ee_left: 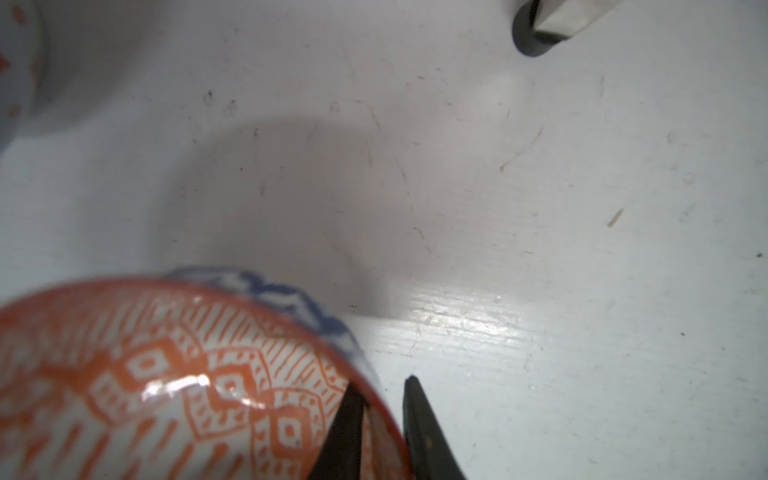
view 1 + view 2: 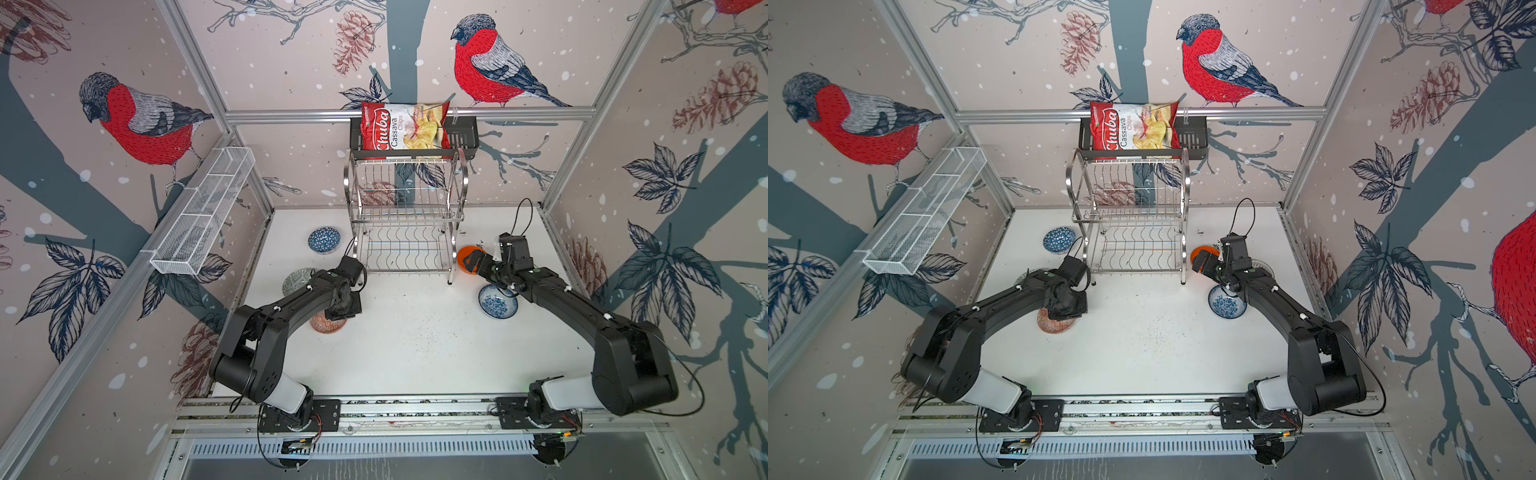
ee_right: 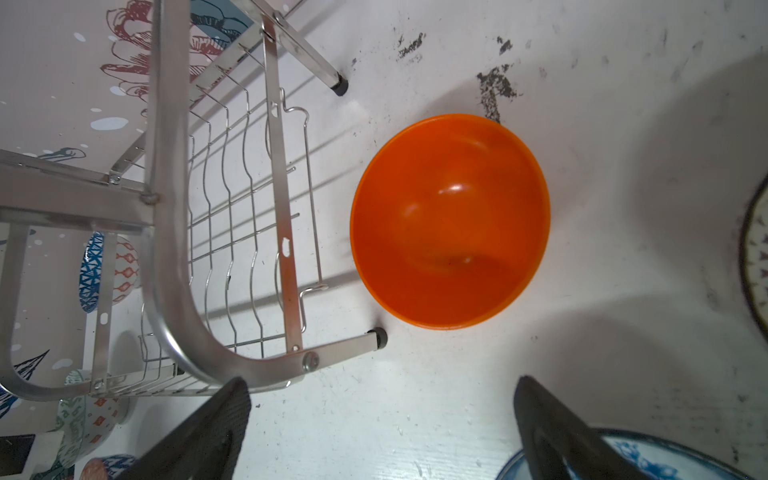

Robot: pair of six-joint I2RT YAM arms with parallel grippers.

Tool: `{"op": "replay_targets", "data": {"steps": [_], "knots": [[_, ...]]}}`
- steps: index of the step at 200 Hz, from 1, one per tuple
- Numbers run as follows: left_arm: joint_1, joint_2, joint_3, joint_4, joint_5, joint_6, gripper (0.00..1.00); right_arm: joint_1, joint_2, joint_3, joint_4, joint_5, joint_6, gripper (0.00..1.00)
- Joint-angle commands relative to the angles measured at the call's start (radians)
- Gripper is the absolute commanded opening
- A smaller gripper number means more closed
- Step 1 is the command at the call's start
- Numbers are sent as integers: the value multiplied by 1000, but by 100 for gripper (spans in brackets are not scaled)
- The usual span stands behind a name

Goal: Load the bowls into the dish rack
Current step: 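Grasp the orange-patterned bowl rim with the left gripper and lift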

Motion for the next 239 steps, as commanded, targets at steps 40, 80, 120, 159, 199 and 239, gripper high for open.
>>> {"op": "replay_targets", "data": {"steps": [40,80,120,159,199,239], "knots": [[-96,30,79,7,62,3,0,-1,-29,5,-29,47,-27,100],[-239,110,194,-23,38,-31,0,-27,-50,-31,-23,26,-23,100],[-388,262,351,-43,15,-42,0,-63,-73,-44,-31,10,-32,100],[-440,378,491,-51,30,-38,0,-114,-107,-81,-39,-8,-50,100],[-462,467,590,-67,47,-23,0,-167,-131,-107,-45,-35,-57,100],[-463,490,620,-67,52,-30,8,-181,-120,-82,-68,-29,-83,100]]}}
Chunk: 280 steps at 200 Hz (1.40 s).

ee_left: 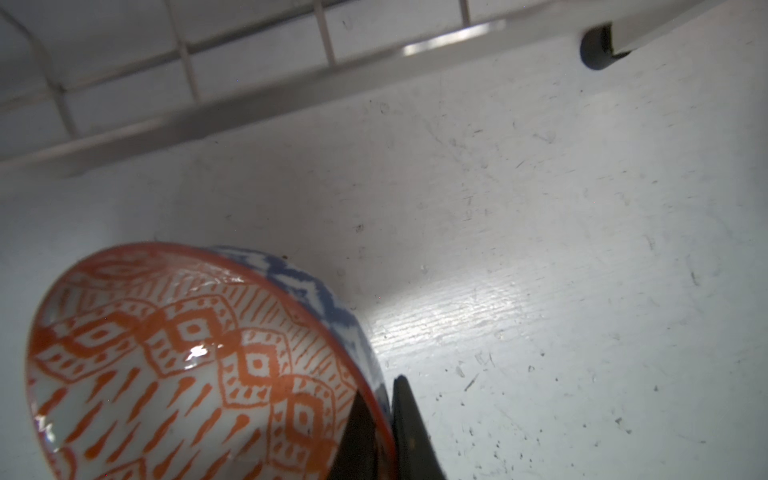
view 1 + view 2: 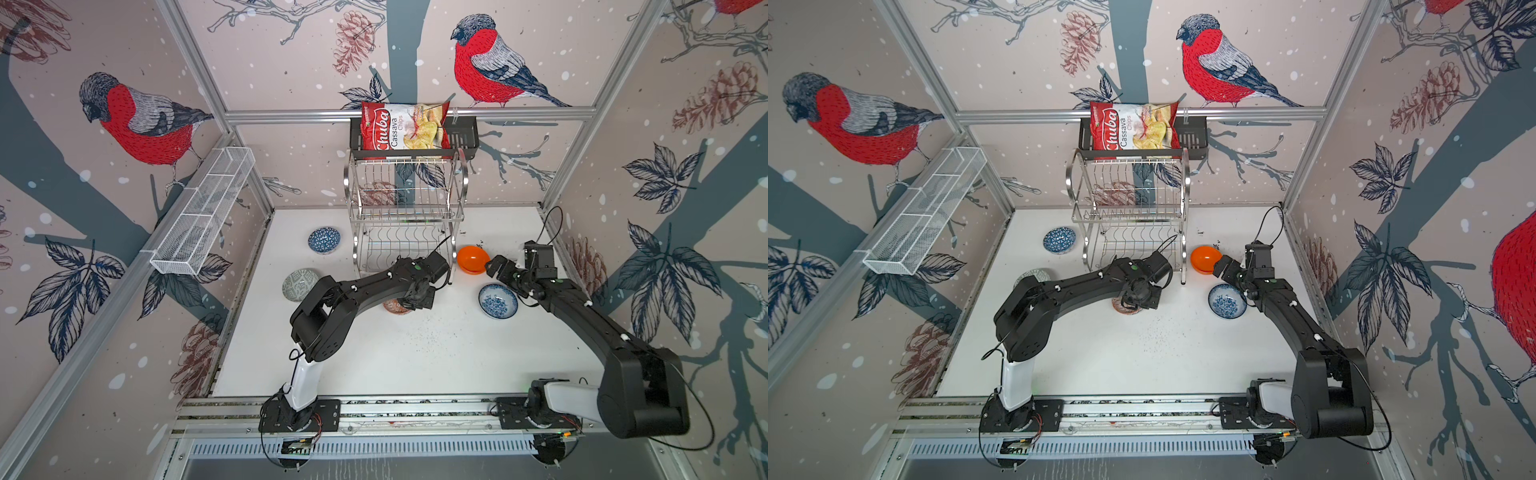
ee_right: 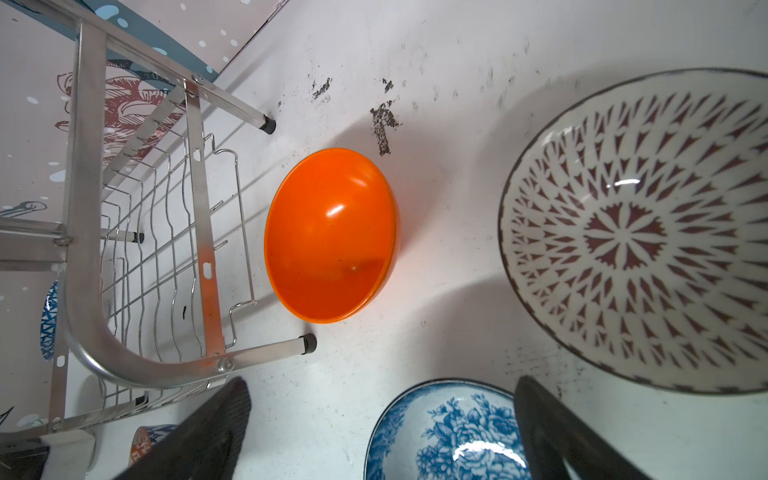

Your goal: Load the bowls into the dish rack

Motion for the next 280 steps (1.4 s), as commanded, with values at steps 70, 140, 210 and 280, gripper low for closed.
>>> {"op": "replay_targets", "data": {"steps": [70,140,210,280], "knots": [[-2,10,73,-28,46,27,41,-4,32,31,7,-15,-9,100],[33,-104,24,-55,13,11,65,39,13,37,-8,18,-34,100],[208,-396,-276,99,106,5,92,258,-23,43,-16,187,-57,100],[394,-583,-560,258,291,-68,99,498,-31,-13,34,261,-20,98]]}}
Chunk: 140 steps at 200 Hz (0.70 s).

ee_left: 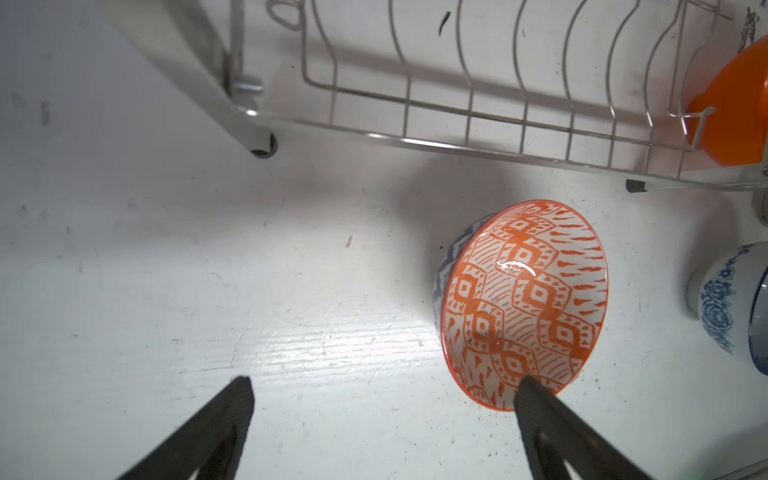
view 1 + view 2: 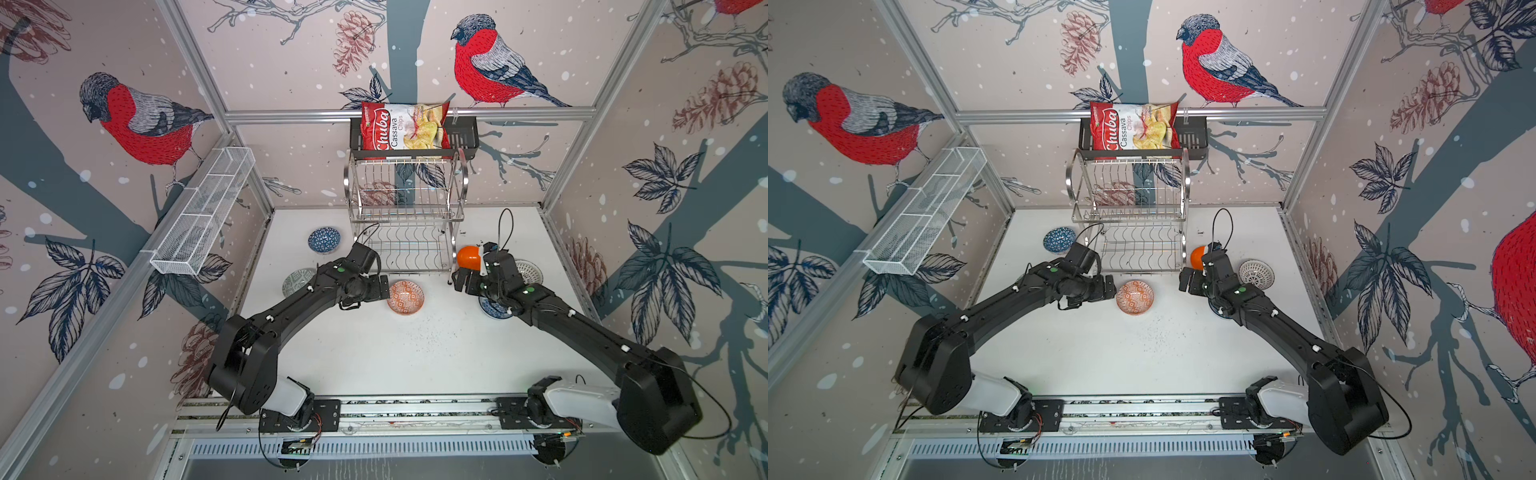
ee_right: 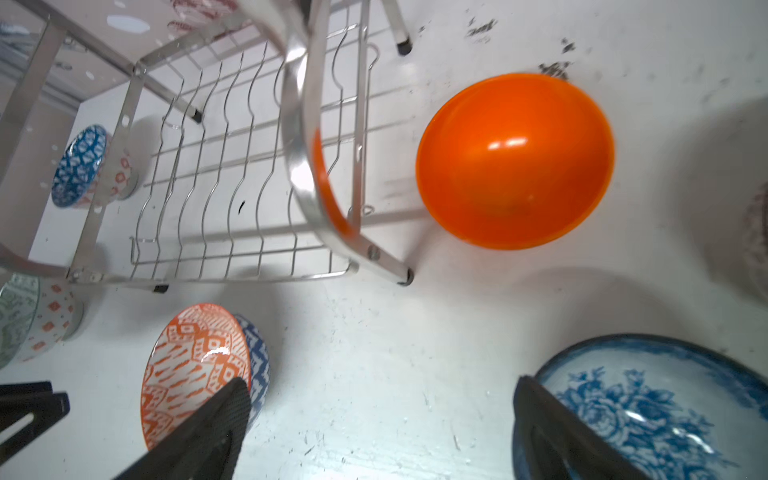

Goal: Load the bowls into the dish rack
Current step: 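Reach right gripper to the orange-patterned bowl and grasp its rim while left gripper withdraws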

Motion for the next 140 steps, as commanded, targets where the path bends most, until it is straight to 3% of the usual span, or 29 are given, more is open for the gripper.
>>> {"op": "replay_targets", "data": {"steps": [1,89,140], "knots": [[24,-35,-54,96,96,-33,98,66,13,-11,40,47,11,98],[40,-87,-129,138,132,-102,98,323,262,118,69,126,-34,90],[165,-192,-259,213,234,-167,98,414,390,276,41,134,-104,85]]}}
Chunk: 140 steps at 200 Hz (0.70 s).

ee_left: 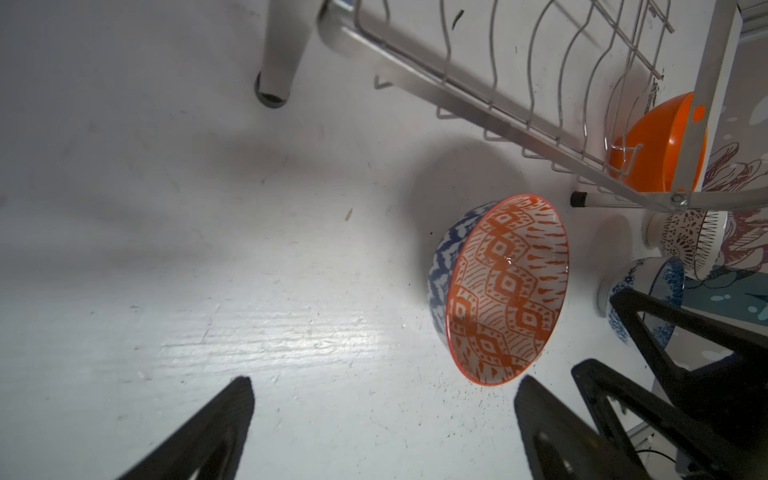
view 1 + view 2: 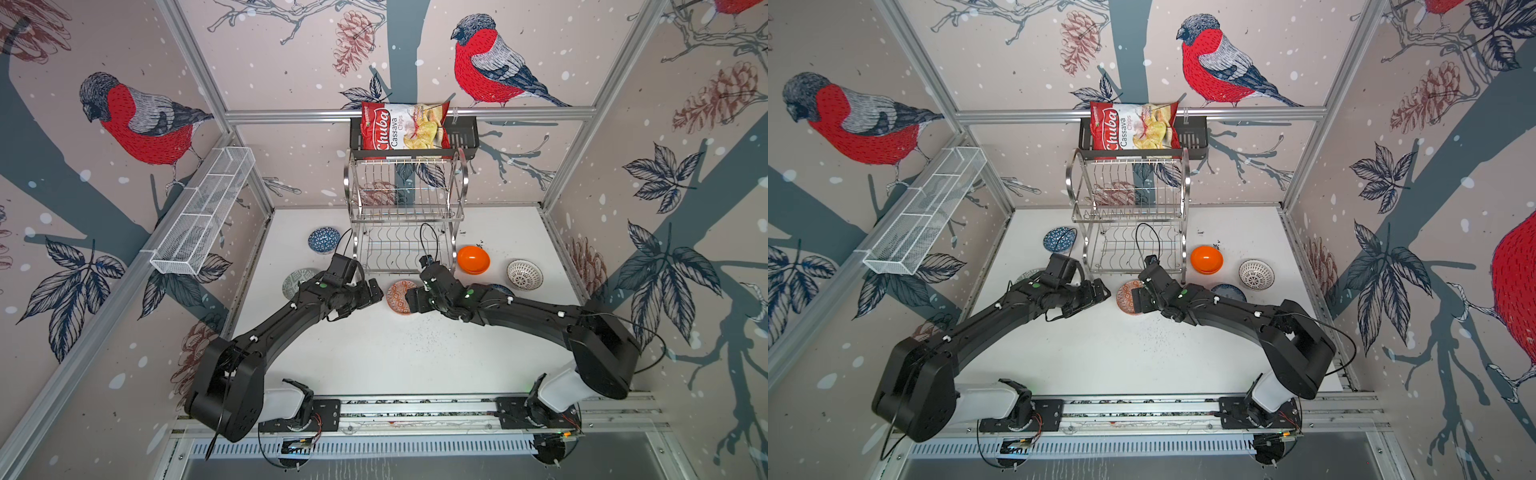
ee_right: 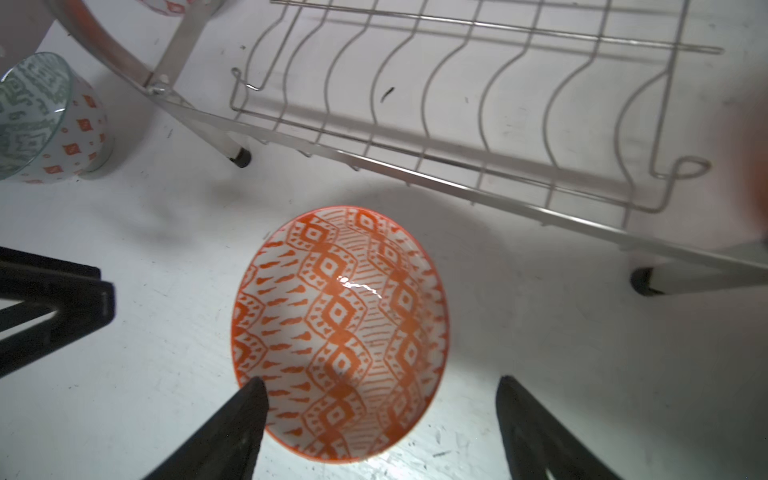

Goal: Load the bowls into the dish rack
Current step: 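Reach right gripper to the orange-patterned bowl and grasp its rim while left gripper withdraws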

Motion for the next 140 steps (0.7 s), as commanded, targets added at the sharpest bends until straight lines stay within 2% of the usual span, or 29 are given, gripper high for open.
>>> {"op": "replay_targets", "data": {"steps": [1,35,63,83,114,140], "knots": [[58,-46,-55,60,71,-41,98,27,45,61,-9,21,-50,85],[148,-90,-102,51,110,-72,98,85,152,174,-51,12,-76,83],[200,-103,-130,49,137,-90,98,120,234,243,-83,2,-79,77],[222,-105,-153,43,136,-91,98,140,287,285,-121,25,-64,65],[225,-128,-196,66,156,-96,98,156,327,312,-157,49,-47,57],[227,-146,-218,66,145,-103,98,155,358,326,-179,65,-38,45]]}}
